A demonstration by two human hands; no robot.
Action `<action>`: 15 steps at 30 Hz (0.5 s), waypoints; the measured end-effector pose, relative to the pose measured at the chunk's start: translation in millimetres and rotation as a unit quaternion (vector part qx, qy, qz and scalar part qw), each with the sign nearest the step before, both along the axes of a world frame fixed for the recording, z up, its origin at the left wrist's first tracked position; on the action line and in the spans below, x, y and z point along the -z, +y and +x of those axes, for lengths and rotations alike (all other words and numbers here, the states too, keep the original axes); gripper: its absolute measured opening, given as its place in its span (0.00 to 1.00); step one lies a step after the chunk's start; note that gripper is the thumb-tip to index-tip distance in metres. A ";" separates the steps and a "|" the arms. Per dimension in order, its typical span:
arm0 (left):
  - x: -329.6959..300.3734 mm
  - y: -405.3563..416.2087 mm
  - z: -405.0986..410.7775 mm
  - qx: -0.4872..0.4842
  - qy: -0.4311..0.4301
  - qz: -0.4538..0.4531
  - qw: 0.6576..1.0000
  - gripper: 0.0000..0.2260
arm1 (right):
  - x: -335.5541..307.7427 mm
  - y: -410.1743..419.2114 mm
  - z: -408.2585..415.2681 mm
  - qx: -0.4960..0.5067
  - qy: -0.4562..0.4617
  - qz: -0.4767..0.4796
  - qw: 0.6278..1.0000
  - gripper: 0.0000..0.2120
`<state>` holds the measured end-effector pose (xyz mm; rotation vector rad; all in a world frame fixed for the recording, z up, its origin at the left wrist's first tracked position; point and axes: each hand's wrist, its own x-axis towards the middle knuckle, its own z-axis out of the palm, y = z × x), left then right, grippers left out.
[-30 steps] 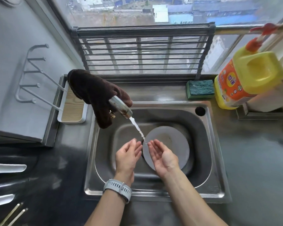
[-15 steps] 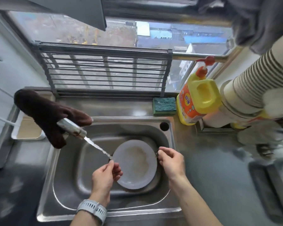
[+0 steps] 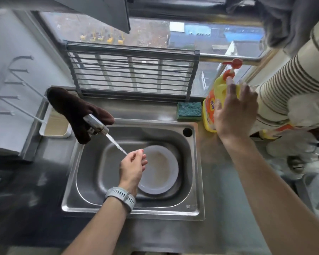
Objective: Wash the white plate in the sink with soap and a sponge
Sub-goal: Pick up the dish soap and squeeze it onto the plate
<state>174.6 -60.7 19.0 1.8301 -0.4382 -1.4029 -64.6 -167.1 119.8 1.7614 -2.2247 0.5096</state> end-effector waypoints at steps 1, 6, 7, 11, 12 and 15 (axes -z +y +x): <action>-5.5 -4.2 -4.2 0.007 0.001 -0.011 1.000 0.08 | 4.8 -4.4 1.7 0.009 -0.004 0.020 1.000 0.25; -25.3 -21.1 -18.6 0.028 -0.007 -0.056 0.998 0.13 | 7.8 -6.0 7.3 0.012 -0.053 0.021 0.998 0.23; -28.7 -22.6 -19.8 0.033 -0.008 -0.062 0.997 0.12 | 4.1 -3.8 5.6 0.011 -0.079 0.014 0.997 0.24; -42.9 -18.1 -18.1 0.048 0.005 -0.072 0.996 0.11 | -19.7 21.8 4.0 0.009 -0.147 -0.031 0.989 0.24; -47.2 -14.7 -16.4 0.057 0.008 -0.072 0.996 0.12 | -27.4 33.6 6.3 -0.003 -0.150 -0.045 0.988 0.23; -59.8 0.1 -4.1 0.091 0.011 -0.071 0.993 0.12 | -48.7 73.3 16.2 -0.078 -0.178 -0.042 0.980 0.20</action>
